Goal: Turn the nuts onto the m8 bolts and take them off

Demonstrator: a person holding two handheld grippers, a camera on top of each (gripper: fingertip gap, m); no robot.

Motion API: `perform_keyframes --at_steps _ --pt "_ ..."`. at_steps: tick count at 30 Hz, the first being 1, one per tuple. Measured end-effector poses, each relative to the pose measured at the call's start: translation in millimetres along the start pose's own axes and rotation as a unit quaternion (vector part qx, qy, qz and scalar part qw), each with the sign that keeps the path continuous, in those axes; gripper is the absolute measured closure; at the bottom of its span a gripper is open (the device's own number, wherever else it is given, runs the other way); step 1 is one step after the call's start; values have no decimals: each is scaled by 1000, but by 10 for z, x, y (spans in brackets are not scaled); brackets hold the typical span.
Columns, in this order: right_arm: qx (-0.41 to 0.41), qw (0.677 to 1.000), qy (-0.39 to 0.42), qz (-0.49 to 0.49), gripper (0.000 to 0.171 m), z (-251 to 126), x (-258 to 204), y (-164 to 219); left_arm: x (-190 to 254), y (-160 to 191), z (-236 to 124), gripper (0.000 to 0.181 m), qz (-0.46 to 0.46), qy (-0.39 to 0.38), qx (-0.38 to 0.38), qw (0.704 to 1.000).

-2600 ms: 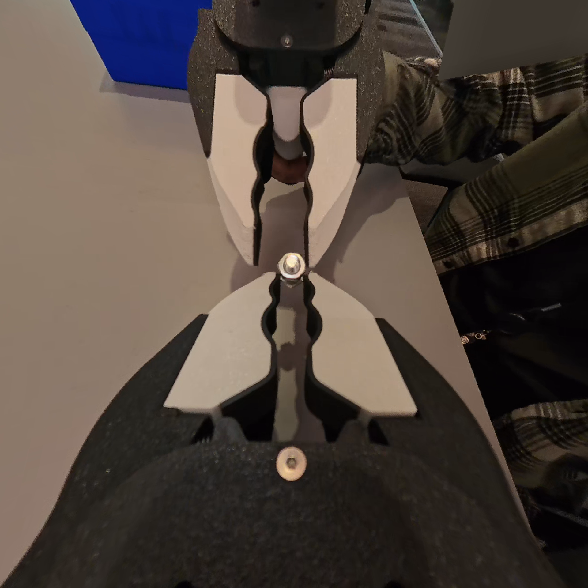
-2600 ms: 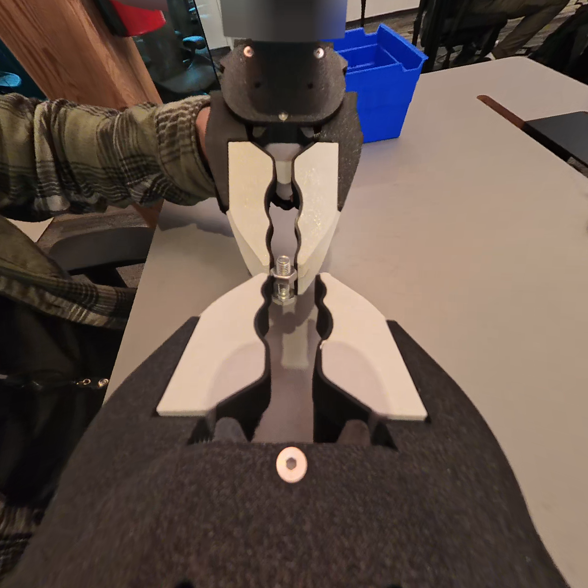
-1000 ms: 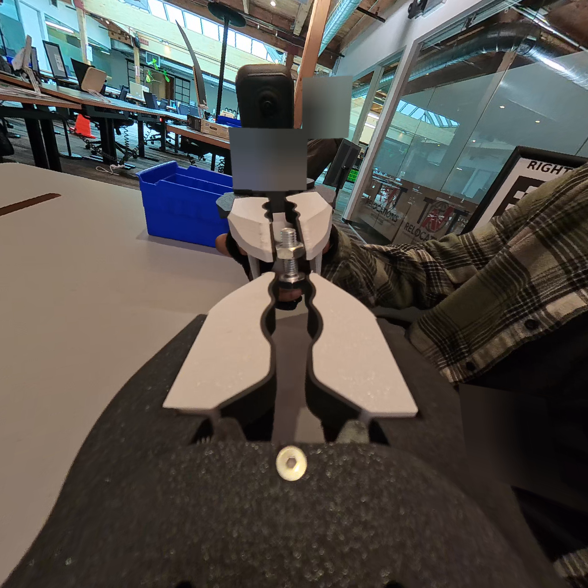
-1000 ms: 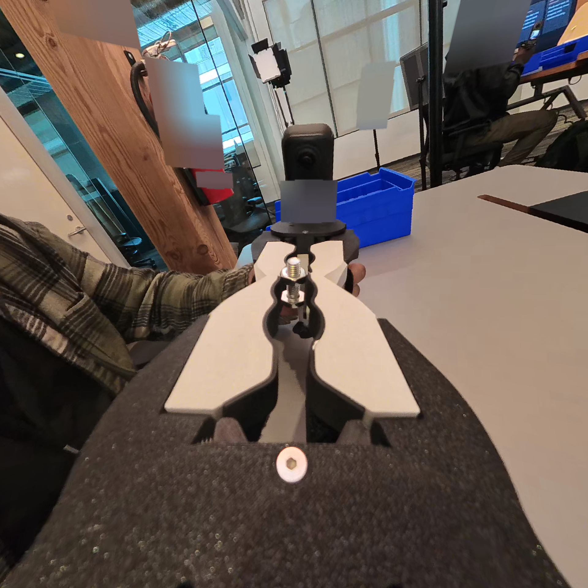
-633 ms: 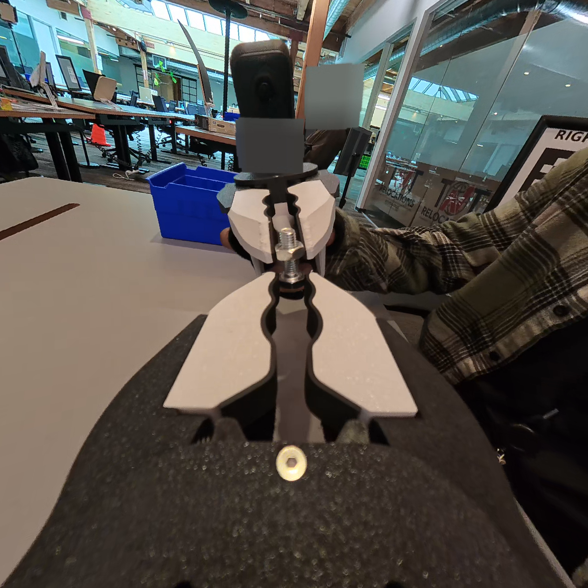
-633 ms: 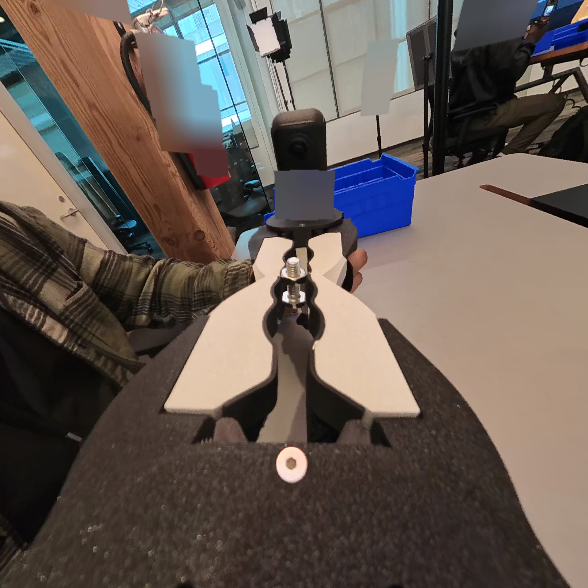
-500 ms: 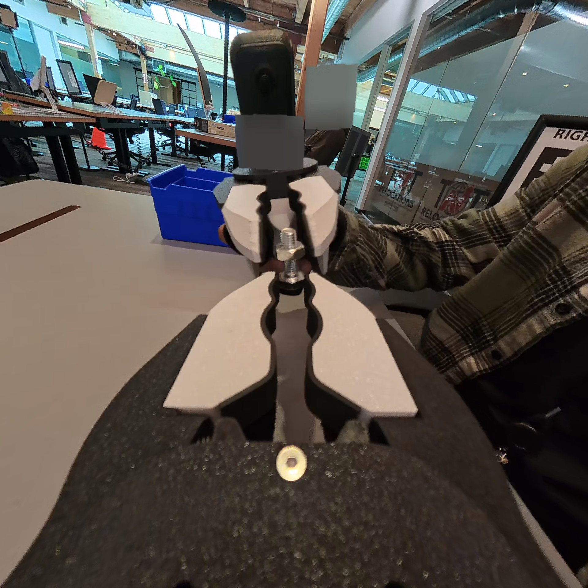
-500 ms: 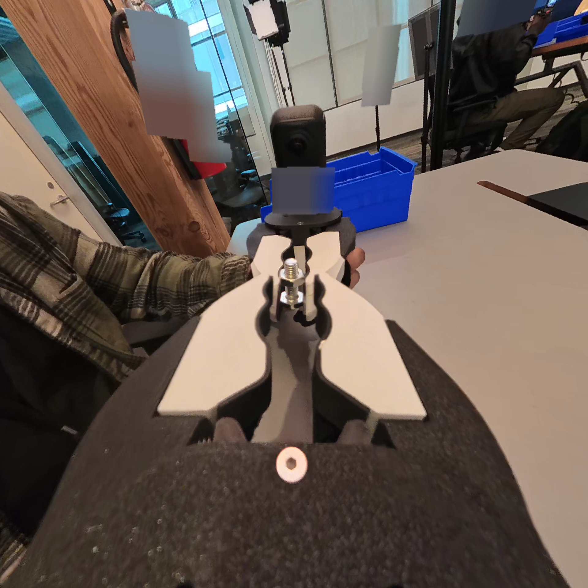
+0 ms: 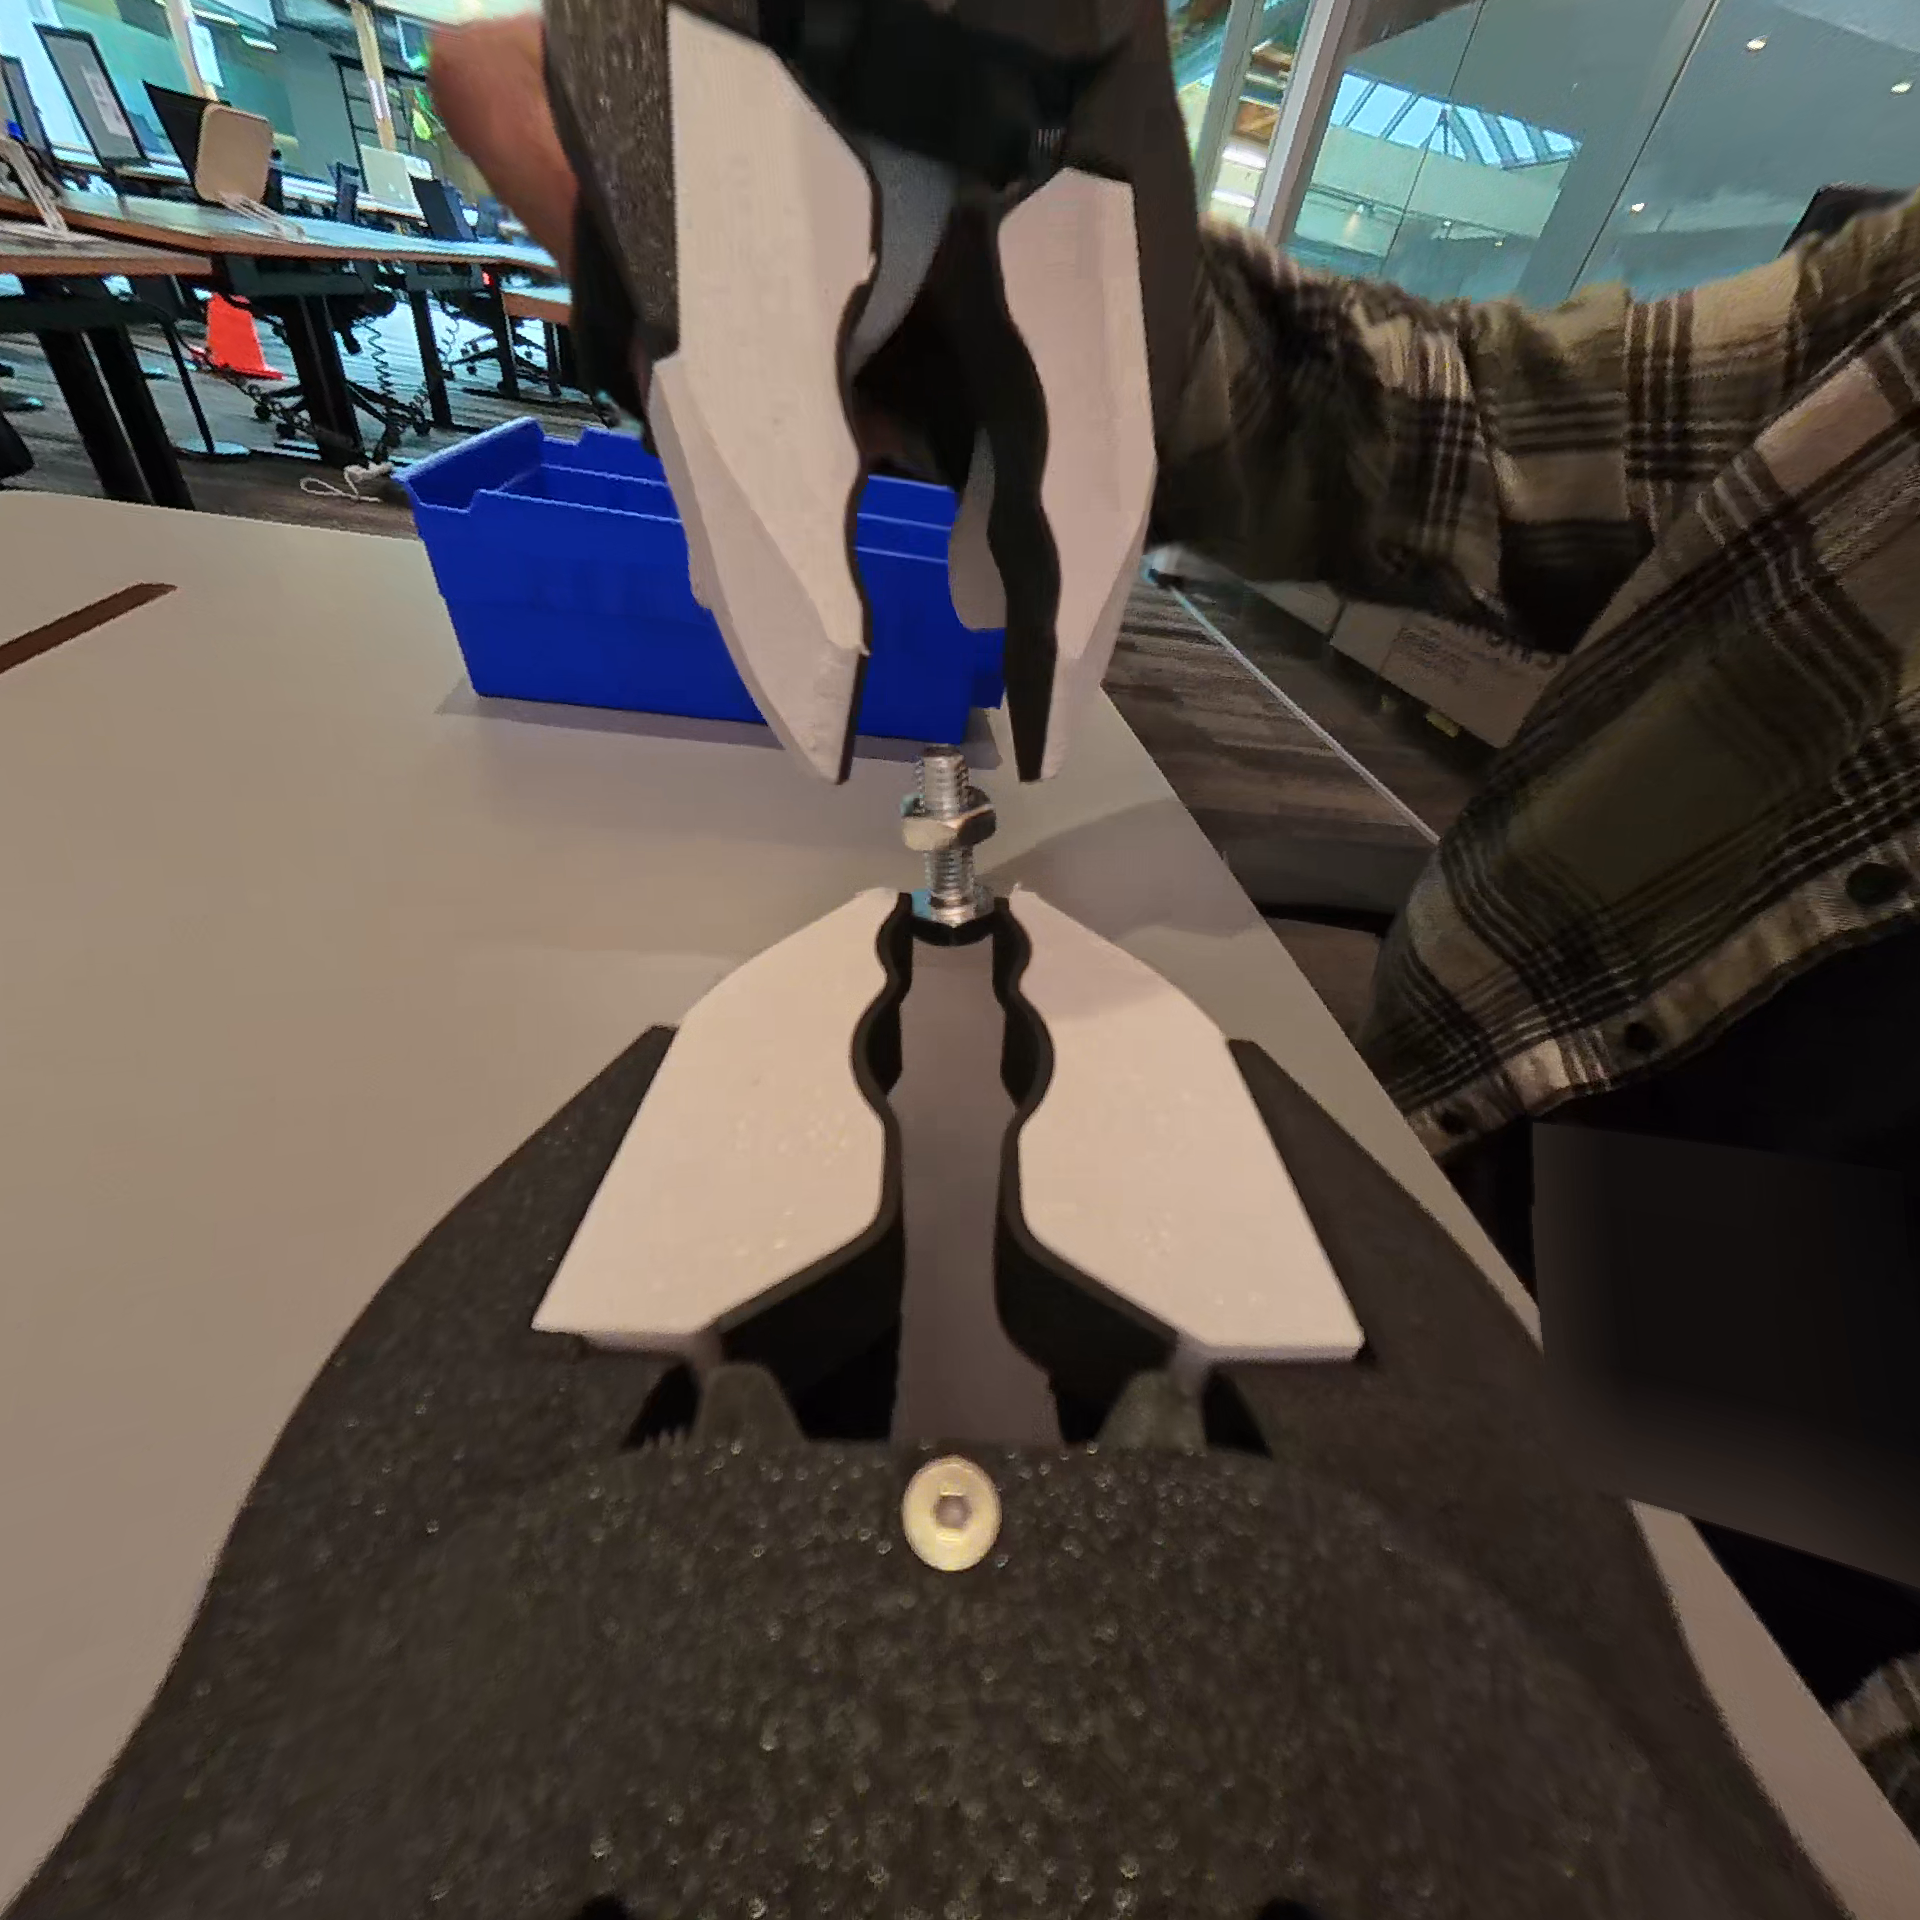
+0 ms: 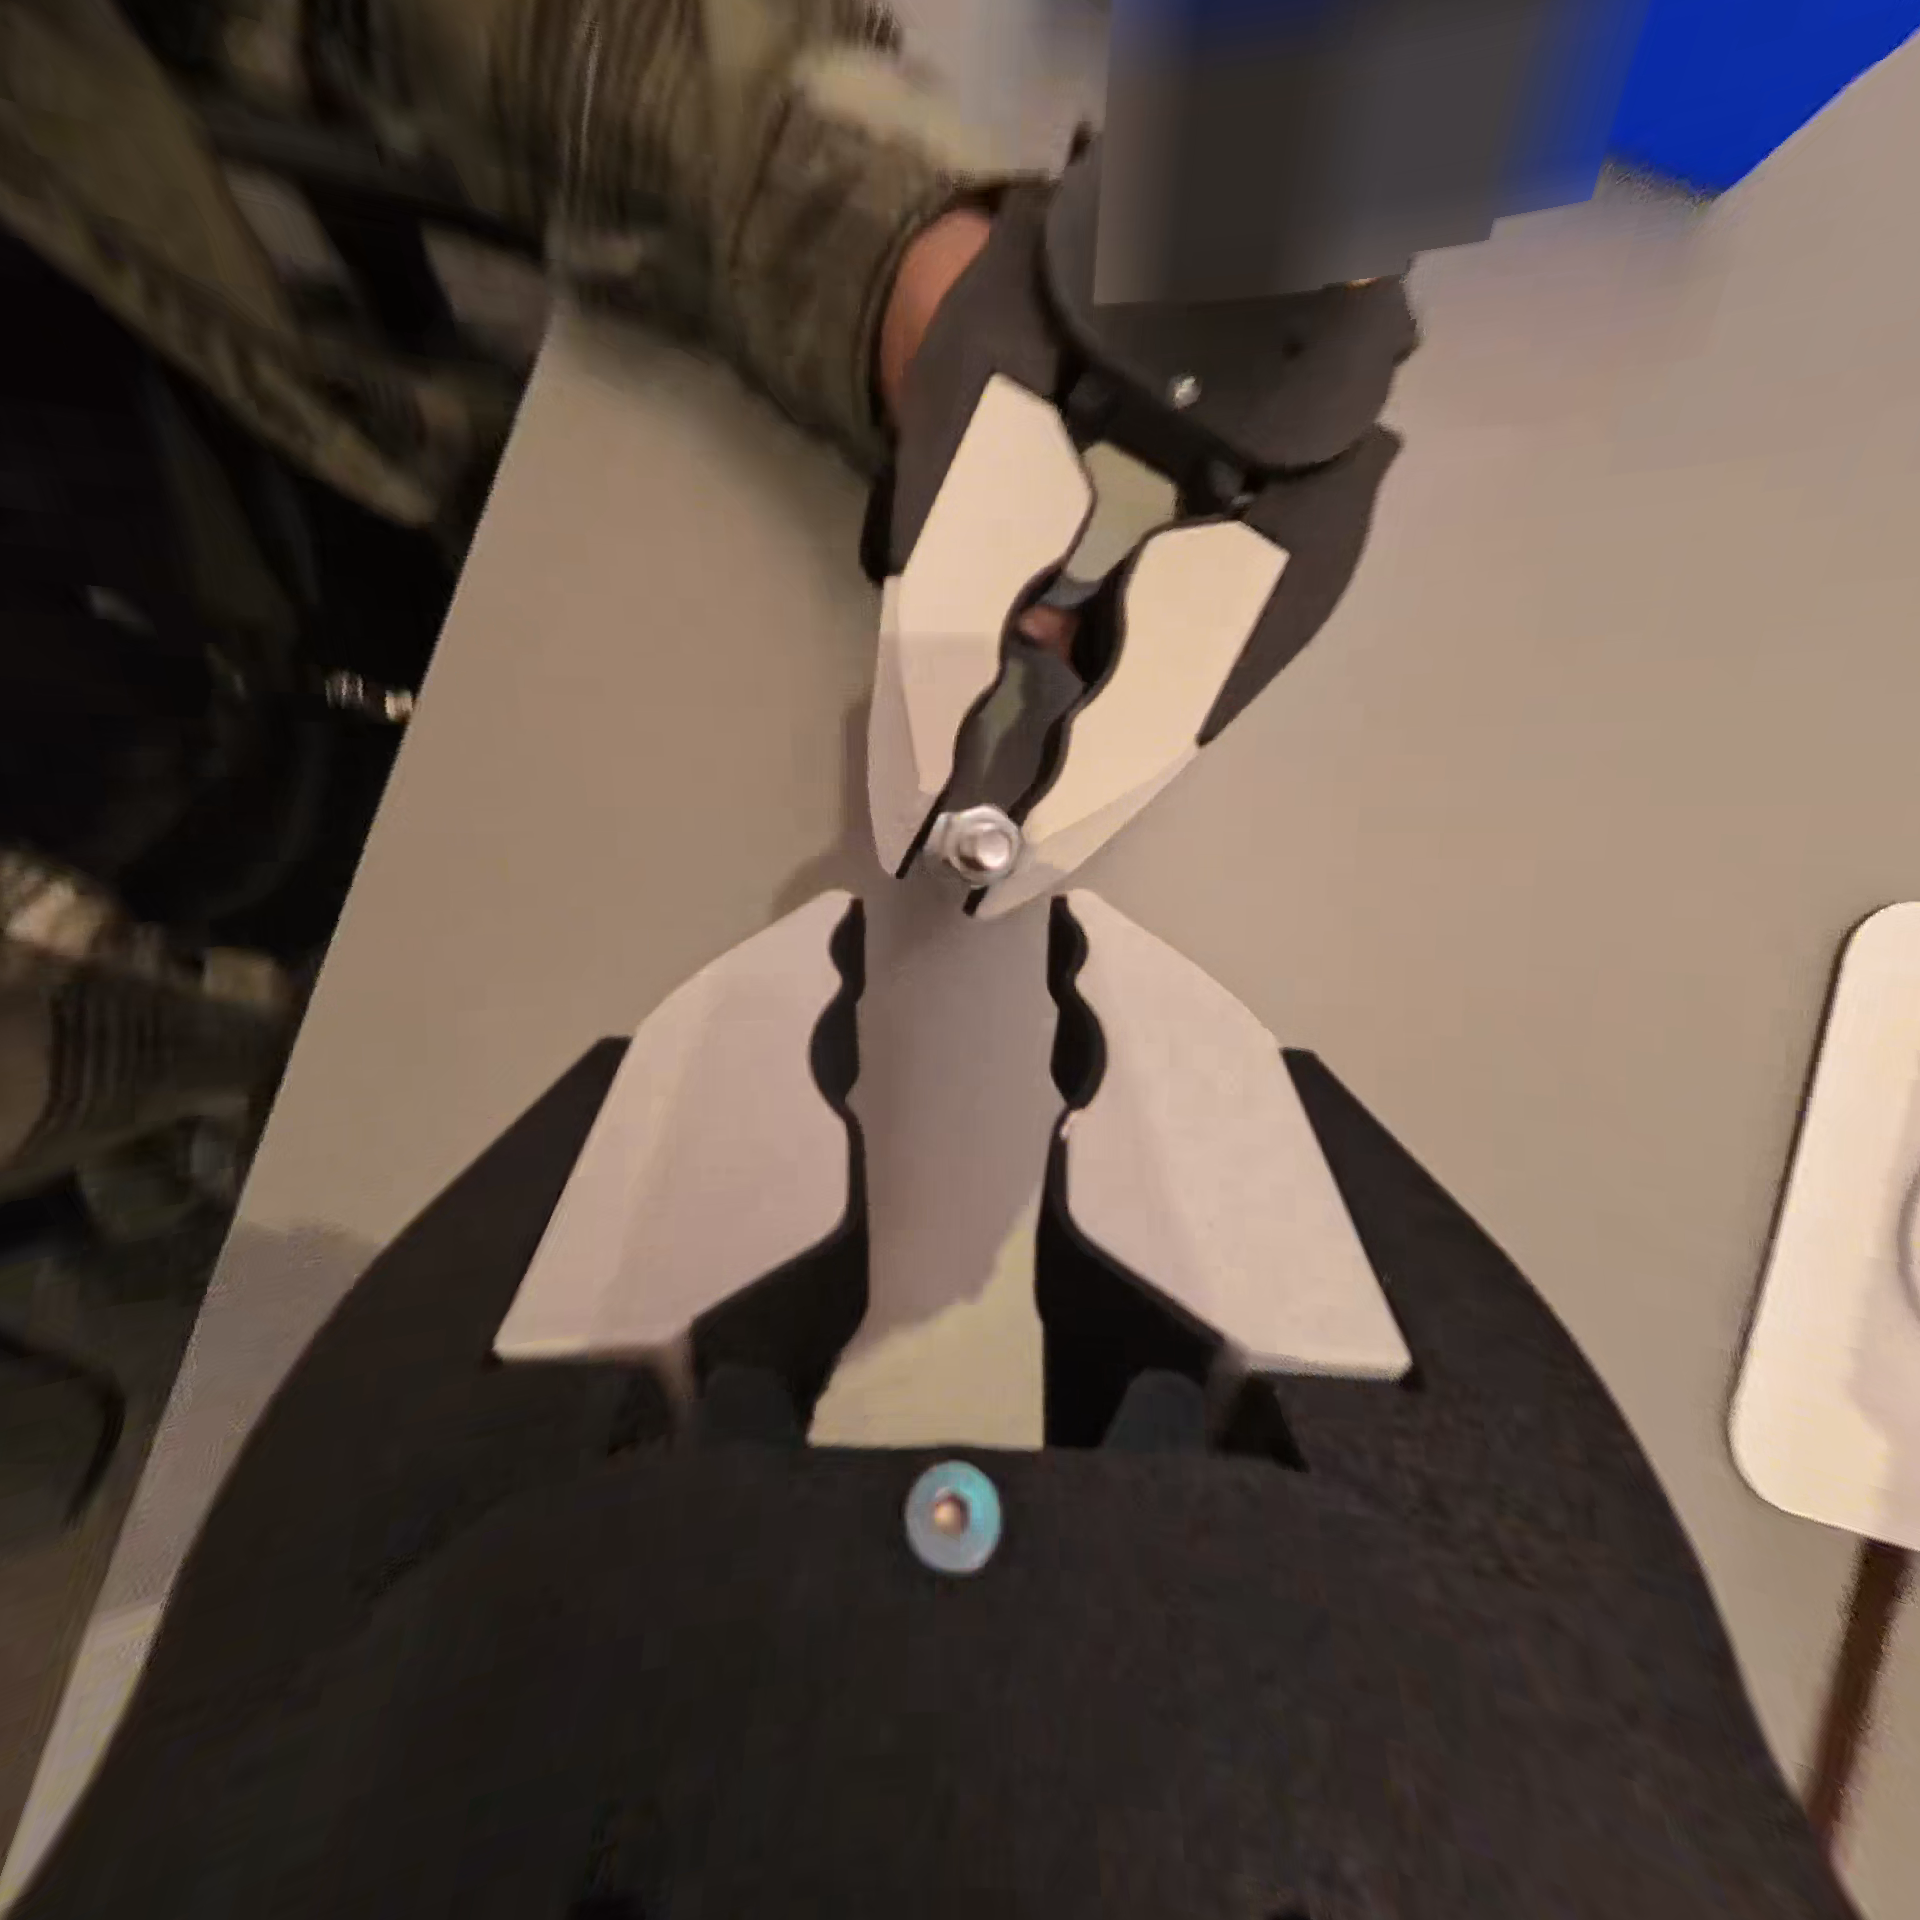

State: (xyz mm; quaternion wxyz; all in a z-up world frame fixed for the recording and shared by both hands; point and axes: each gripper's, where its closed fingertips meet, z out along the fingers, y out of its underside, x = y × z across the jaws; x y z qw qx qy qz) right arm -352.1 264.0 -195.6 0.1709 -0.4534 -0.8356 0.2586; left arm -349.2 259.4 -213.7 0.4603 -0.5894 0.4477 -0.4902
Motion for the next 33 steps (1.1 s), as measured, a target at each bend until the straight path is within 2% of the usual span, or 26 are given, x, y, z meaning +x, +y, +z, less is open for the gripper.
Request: perform_keyframes --at_steps 4,6,10,12,15,19,21,22,26,29,33 --pt "-100 992 -32 -63 139 36 -29 -36 34 24 38 168 -14 17 -8 1000" --pt "-120 989 -50 -71 141 56 -52 -76 43 22 42 168 -11 18 -8 1000" --pt "-153 983 -58 -77 155 70 -25 -69 55 3 30 168 -6 16 -6 1000" --pt "-154 984 -59 -67 156 52 2 -80 45 -13 18 168 0 8 -4 1000" --pt "-160 986 -36 -13 156 38 90 -83 -22 -30 -11 168 17 -27 -5 999" --pt "-152 978 -1 143 154 33 177 -86 -121 -58 -57 167 32 -73 -3 997" --pt "-124 970 10 210 131 48 204 -96 -125 -77 -71 168 33 -79 3 996" --pt "-98 968 10 230 128 39 214 -117 -126 -83 -77 168 32 -81 5 996" --pt "108 964 1 241 106 -88 231 -322 -125 -148 -125 168 32 -87 25 995" --pt "256 945 -3 202 99 -206 123 -486 -116 -215 -158 168 29 -85 49 995" --pt "306 936 18 173 97 -160 22 -574 -116 -243 -167 168 26 -84 62 994"
